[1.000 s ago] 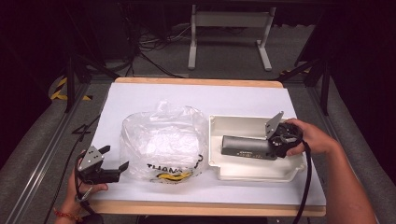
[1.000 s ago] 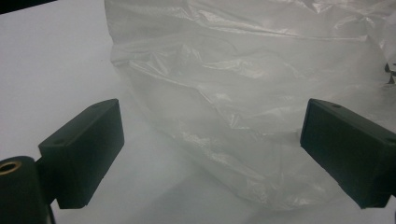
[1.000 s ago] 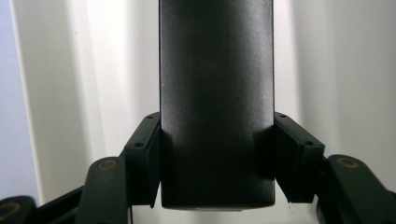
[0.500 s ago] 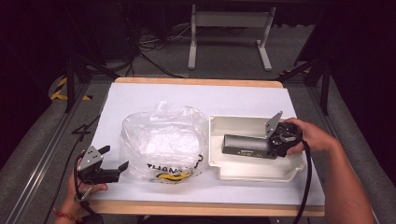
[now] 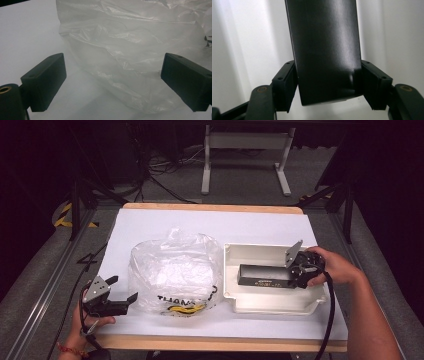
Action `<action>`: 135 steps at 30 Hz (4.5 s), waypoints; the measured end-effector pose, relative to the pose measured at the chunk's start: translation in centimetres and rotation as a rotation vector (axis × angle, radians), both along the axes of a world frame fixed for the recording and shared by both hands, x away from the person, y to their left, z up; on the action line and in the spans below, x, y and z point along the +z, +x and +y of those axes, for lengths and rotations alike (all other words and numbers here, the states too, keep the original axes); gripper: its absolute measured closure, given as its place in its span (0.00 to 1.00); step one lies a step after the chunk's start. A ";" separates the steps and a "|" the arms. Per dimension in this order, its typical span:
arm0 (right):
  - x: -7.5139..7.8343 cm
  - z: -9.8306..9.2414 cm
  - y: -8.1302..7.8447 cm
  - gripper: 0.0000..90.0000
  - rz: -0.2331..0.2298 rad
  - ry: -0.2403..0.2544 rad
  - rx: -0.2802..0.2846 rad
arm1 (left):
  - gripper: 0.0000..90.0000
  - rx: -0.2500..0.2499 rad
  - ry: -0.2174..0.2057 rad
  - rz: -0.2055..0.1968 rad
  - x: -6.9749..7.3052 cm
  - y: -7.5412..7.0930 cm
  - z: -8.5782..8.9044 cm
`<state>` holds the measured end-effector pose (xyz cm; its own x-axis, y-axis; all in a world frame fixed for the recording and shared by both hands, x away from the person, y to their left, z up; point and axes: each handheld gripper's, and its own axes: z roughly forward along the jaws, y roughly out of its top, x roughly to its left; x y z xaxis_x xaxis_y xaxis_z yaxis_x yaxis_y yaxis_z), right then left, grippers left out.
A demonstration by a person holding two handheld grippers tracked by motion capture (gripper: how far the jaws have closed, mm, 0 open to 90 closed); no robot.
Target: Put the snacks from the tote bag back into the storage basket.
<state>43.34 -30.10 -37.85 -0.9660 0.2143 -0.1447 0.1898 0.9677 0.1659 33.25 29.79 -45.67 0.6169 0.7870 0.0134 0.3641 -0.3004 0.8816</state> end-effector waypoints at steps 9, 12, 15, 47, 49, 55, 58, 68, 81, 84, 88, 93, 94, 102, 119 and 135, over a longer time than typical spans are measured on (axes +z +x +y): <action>0.0 -0.7 -0.6 0.38 -0.041 0.059 -0.028 | 0.08 -0.002 0.000 -0.006 0.0 -0.1 0.0; 0.2 -0.9 -0.8 0.37 -0.057 0.063 -0.035 | 0.08 -0.002 -0.003 -0.005 0.0 -0.1 0.0; 0.5 -0.9 -1.1 0.37 -0.074 0.084 -0.037 | 0.08 0.001 0.001 -0.008 0.0 -0.2 0.0; 2.7 -0.5 -3.2 0.21 -0.246 0.224 -0.182 | 0.08 -0.001 0.014 -0.015 0.1 -0.5 -0.2; 2.9 -0.6 -3.5 0.18 -0.264 0.241 -0.196 | 0.08 -0.004 0.015 -0.016 0.1 -0.5 -0.2; 3.1 -1.1 -4.1 0.13 -0.336 0.307 -0.285 | 0.08 -0.004 0.013 -0.014 0.1 -0.5 -0.2; 3.1 -1.4 -4.3 0.11 -0.357 0.329 -0.307 | 0.08 -0.001 0.013 -0.014 0.1 -0.5 -0.2; 2.7 -2.2 -5.7 0.10 -0.412 0.410 -0.393 | 0.08 -0.001 0.012 -0.016 0.1 -0.5 -0.1; 2.3 -3.7 -7.6 0.09 -0.472 0.450 -0.477 | 0.08 0.004 0.014 -0.019 0.2 -0.6 -0.1; 2.3 -4.0 -8.0 0.09 -0.478 0.459 -0.483 | 0.08 0.005 0.013 -0.018 0.2 -0.6 0.0; 2.0 -4.7 -9.0 0.08 -0.490 0.467 -0.501 | 0.08 0.005 0.014 -0.018 0.2 -0.6 0.0; 1.6 -5.5 -10.1 0.07 -0.504 0.491 -0.545 | 0.08 0.004 0.015 -0.016 0.2 -0.6 0.0; 1.6 -5.5 -10.1 0.07 -0.504 0.491 -0.545 | 0.08 0.004 0.015 -0.016 0.2 -0.6 0.0; 0.9 -6.0 -11.4 0.07 -0.511 0.513 -0.572 | 0.08 0.005 0.015 -0.018 0.2 -0.6 0.0; -1.3 -6.2 -13.1 0.05 -0.516 0.520 -0.569 | 0.08 0.005 0.012 -0.019 0.2 -0.7 0.1; -3.5 -6.3 -13.8 0.04 -0.538 0.545 -0.593 | 0.08 0.002 0.010 -0.016 0.1 -0.7 0.1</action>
